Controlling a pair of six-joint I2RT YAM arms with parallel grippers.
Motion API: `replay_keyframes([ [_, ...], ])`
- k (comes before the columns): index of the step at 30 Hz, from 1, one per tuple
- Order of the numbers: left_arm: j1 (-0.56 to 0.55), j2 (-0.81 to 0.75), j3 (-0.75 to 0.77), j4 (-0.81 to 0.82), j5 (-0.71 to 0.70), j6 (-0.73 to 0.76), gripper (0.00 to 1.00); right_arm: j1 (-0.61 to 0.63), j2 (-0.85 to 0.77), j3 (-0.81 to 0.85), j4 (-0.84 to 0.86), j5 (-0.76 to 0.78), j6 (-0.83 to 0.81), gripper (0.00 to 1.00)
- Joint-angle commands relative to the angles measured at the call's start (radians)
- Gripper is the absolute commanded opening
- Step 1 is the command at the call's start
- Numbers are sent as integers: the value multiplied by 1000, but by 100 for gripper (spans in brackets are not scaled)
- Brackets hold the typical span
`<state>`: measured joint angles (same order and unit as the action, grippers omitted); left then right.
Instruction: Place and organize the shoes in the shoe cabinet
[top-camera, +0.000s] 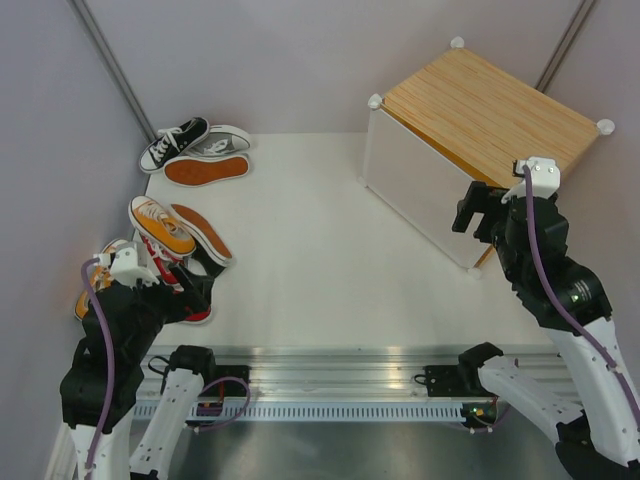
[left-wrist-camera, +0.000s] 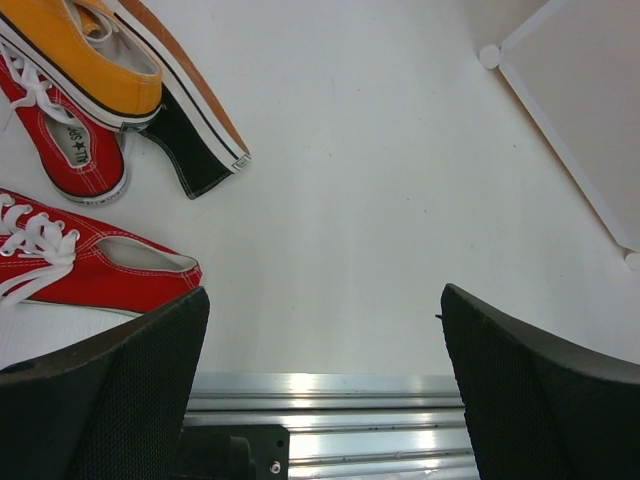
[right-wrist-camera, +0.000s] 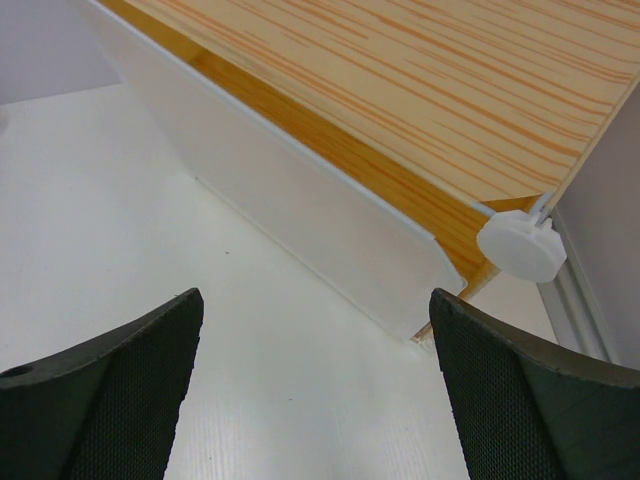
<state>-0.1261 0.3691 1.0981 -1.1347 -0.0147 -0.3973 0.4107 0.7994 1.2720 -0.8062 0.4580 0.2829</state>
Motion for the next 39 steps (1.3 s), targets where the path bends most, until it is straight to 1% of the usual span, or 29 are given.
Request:
replay_keyframes([
  [1, -3, 7, -1, 27, 62, -26, 100, 4, 47, 67, -27, 151, -1, 98],
  [5, -3, -9, 2, 26, 64, -21, 100, 4, 107, 79, -36, 203, -16, 98],
  [9, -3, -19, 0, 23, 67, -21, 100, 2, 139, 50, -13, 240, -30, 98],
  [16, -3, -25, 0, 19, 82, -25, 100, -10, 170, -8, 84, 231, -80, 98],
  [19, -3, -27, 0, 15, 82, -20, 100, -32, 190, -14, 94, 189, -94, 98],
  [27, -3, -29, 5, 10, 75, -15, 100, -90, 205, -46, 156, 156, -136, 98],
  [30, -3, -27, 2, 12, 75, -15, 100, -107, 210, -48, 159, 88, -152, 98],
  [32, -3, -27, 2, 12, 75, -15, 100, -108, 210, -43, 150, -10, -165, 98],
  [34, -3, -27, -1, 13, 68, -12, 100, -108, 199, -34, 128, -94, -171, 96],
  [35, -3, -29, -3, 12, 64, -11, 100, -108, 196, -30, 118, -173, -174, 94],
  [39, -3, -19, 0, 16, 50, -6, 100, -108, 184, 15, 33, -327, -195, 94],
])
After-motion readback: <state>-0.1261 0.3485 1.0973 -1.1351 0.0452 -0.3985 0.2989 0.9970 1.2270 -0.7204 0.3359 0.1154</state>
